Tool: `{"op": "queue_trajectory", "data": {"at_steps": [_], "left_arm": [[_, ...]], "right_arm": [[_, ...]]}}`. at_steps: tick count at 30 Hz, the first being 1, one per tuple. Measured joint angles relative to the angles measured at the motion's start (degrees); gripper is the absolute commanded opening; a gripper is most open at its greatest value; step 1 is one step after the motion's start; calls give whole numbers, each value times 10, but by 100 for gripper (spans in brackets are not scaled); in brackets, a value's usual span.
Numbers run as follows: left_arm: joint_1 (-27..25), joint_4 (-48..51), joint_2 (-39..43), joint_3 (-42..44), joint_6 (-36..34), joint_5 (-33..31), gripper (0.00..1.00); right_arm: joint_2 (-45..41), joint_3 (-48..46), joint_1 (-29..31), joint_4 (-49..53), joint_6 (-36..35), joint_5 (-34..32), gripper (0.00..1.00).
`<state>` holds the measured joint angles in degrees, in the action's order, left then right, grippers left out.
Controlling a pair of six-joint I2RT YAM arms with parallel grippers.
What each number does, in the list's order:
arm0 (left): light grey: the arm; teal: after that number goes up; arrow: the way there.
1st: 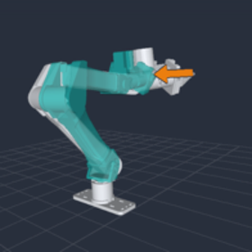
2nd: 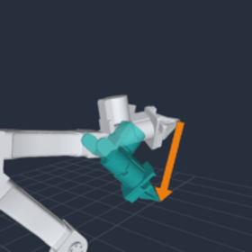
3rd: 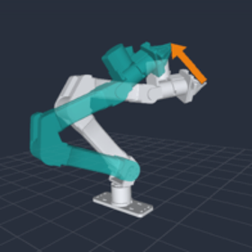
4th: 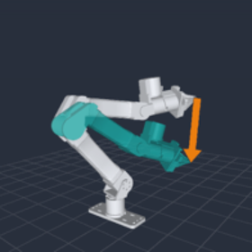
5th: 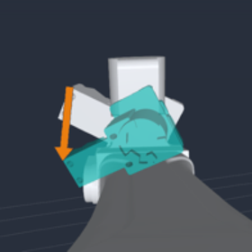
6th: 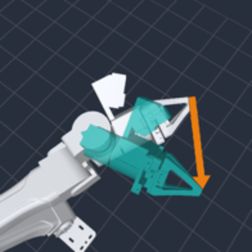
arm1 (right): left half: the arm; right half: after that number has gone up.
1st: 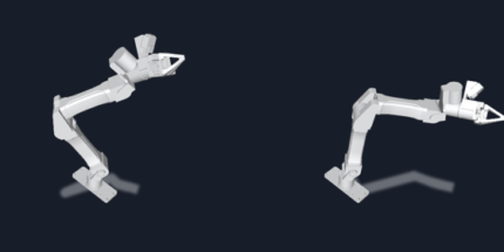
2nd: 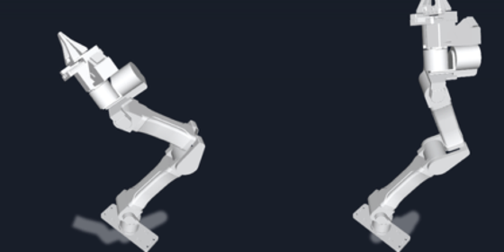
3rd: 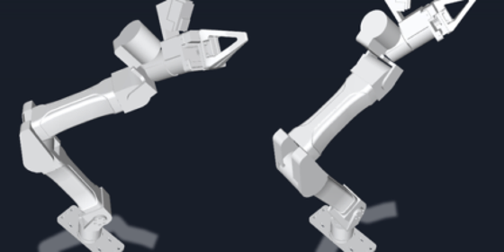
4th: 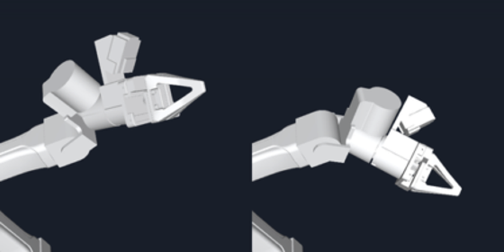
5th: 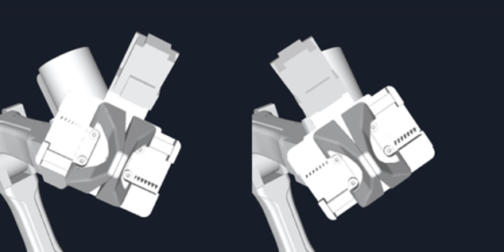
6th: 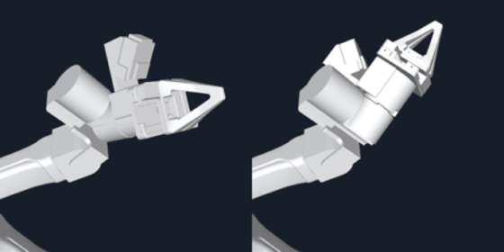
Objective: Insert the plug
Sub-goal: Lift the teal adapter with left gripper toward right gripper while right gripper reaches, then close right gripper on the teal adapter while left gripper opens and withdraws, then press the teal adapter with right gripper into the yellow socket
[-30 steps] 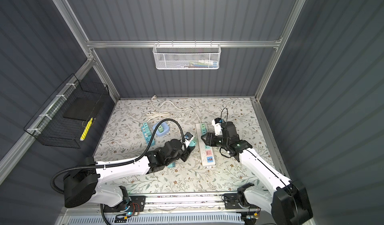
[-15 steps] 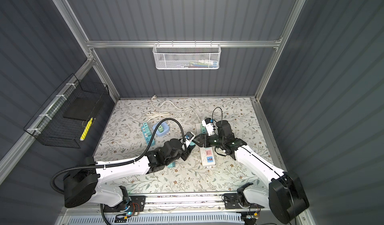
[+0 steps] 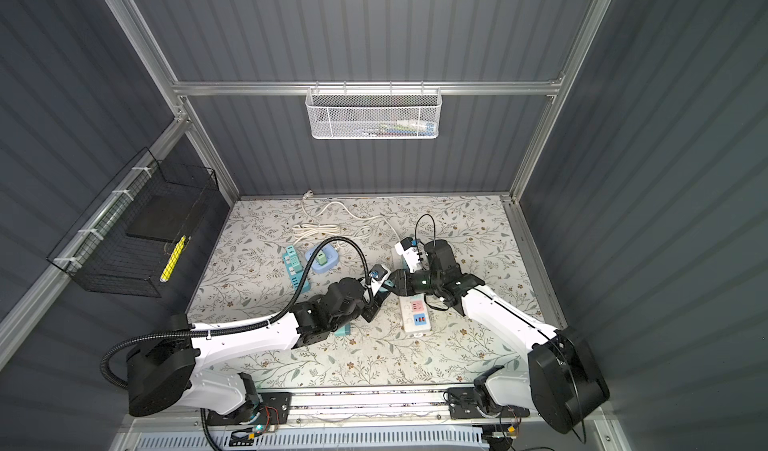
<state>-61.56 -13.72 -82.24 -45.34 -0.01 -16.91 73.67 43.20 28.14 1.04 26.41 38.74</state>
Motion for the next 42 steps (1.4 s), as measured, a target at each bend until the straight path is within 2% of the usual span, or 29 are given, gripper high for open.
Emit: {"op": "queue_trajectory", "data": {"at_steps": [3, 5, 10, 12, 18, 24, 31, 42], "left_arm": [[0, 5, 0, -4, -7, -8, 76], [0, 12, 1, -9, -5, -18, 84], [0, 26, 35, -5, 8, -47, 91], [0, 24, 73, 7, 19, -66, 94], [0, 19, 160, 58, 65, -141, 98], [0, 34, 182, 94, 113, -189, 100], [0, 47, 183, 96, 138, -198, 100], [0, 51, 183, 99, 142, -198, 100]], "right_arm": [[-1, 1, 4, 8, 2, -9, 23], [-5, 1, 6, 14, 1, -25, 23], [-54, -15, 9, 19, -16, -109, 23], [-82, -33, 9, 17, -25, -164, 23], [-91, -81, 10, 12, -48, -317, 23], [-101, -121, 27, -12, -76, -421, 23], [-49, -115, 28, -53, -87, -460, 22], [4, -97, 30, -92, -85, -463, 22]]}}
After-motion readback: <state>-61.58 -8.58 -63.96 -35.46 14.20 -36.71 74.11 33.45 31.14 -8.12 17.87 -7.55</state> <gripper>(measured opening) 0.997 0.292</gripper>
